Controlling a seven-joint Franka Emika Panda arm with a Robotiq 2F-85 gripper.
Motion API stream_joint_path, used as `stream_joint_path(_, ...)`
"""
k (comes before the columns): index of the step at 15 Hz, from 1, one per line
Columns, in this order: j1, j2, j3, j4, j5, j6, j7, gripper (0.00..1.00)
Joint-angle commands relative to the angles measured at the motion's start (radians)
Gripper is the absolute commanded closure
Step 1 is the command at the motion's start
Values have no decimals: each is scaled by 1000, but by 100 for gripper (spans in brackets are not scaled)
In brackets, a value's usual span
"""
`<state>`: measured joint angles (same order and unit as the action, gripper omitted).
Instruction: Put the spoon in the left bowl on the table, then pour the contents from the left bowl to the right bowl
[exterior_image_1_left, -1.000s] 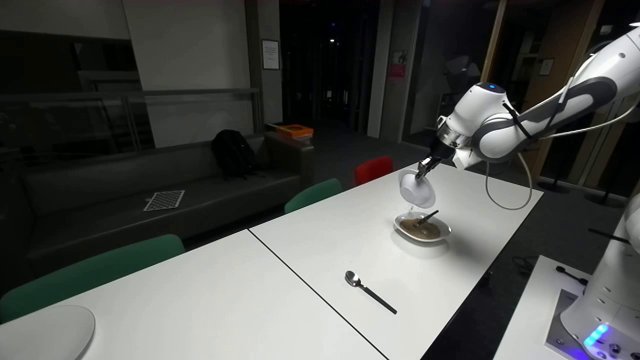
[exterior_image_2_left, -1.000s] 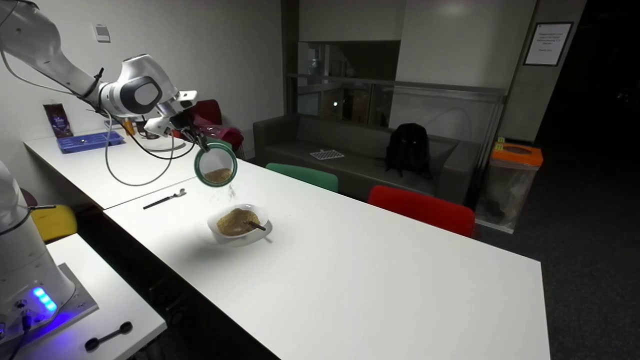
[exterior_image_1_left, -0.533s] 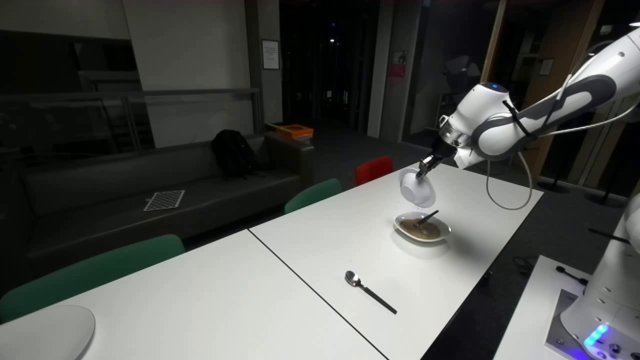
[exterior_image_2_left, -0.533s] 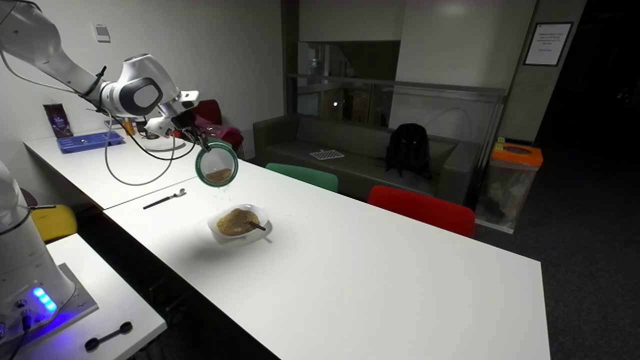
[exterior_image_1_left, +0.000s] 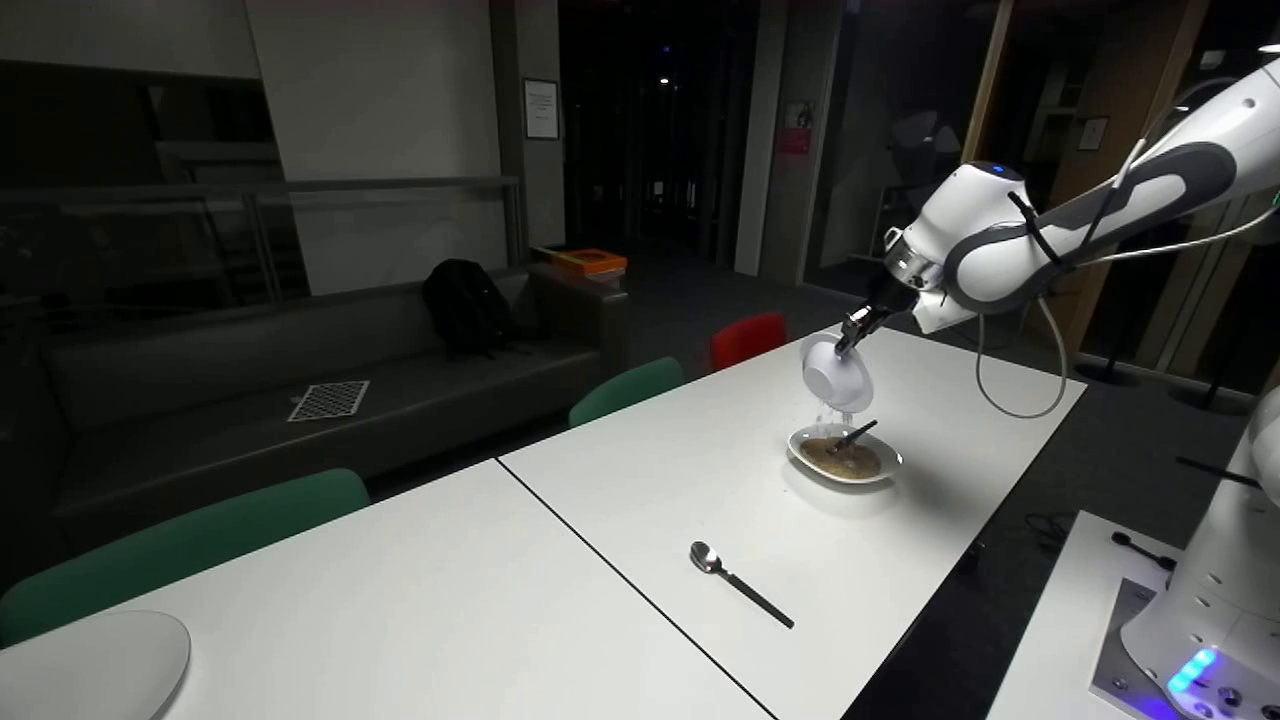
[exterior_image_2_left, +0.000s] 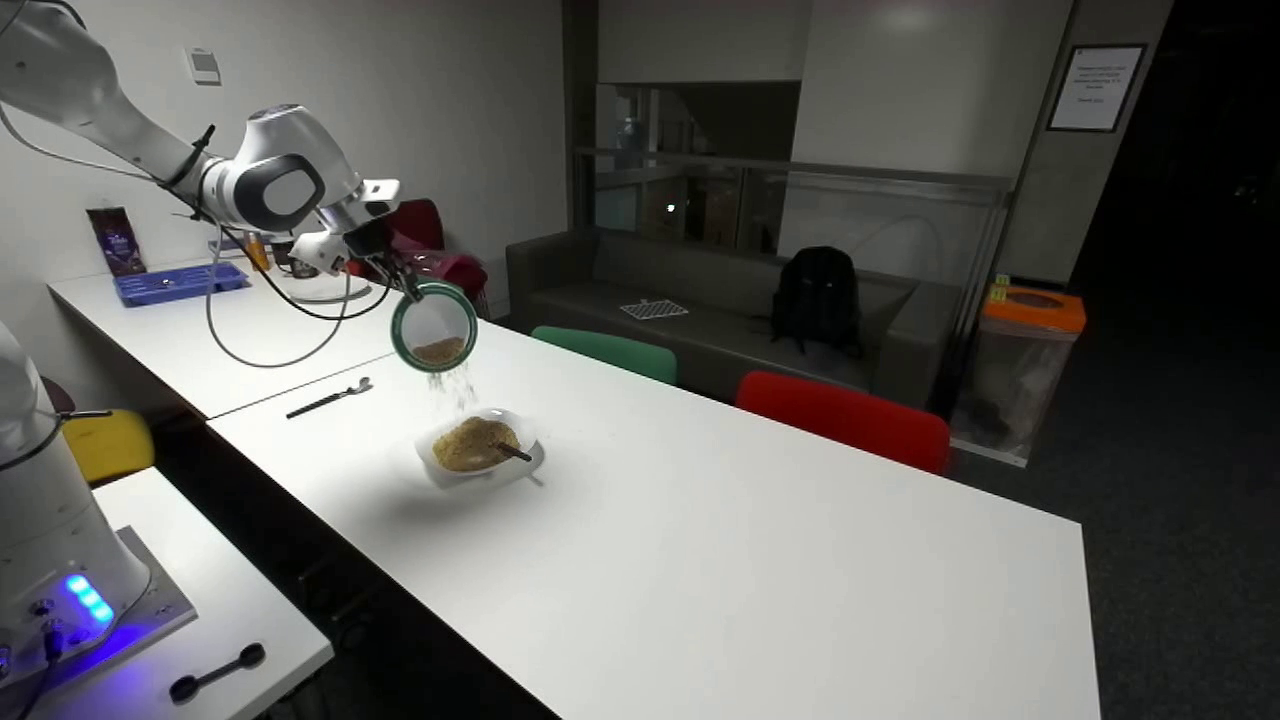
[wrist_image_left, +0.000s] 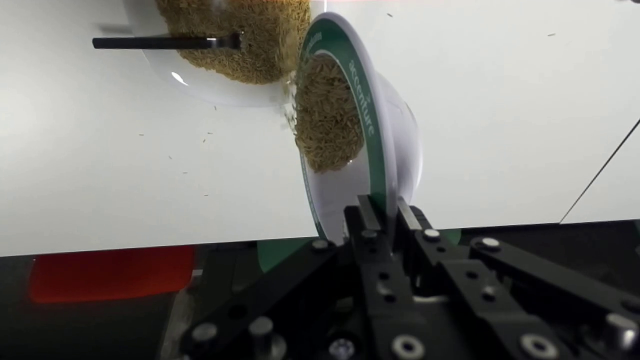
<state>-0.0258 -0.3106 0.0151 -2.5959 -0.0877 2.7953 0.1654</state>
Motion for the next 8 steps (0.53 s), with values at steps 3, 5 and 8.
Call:
stream_joint_path(3,12,-54,-28,-44,58,44,-72,97)
stream_joint_path(5,12,-56,-33,-44,64,43,-83,97)
stream_joint_path(8,9,-58,-39,-45,64,44,-88,97)
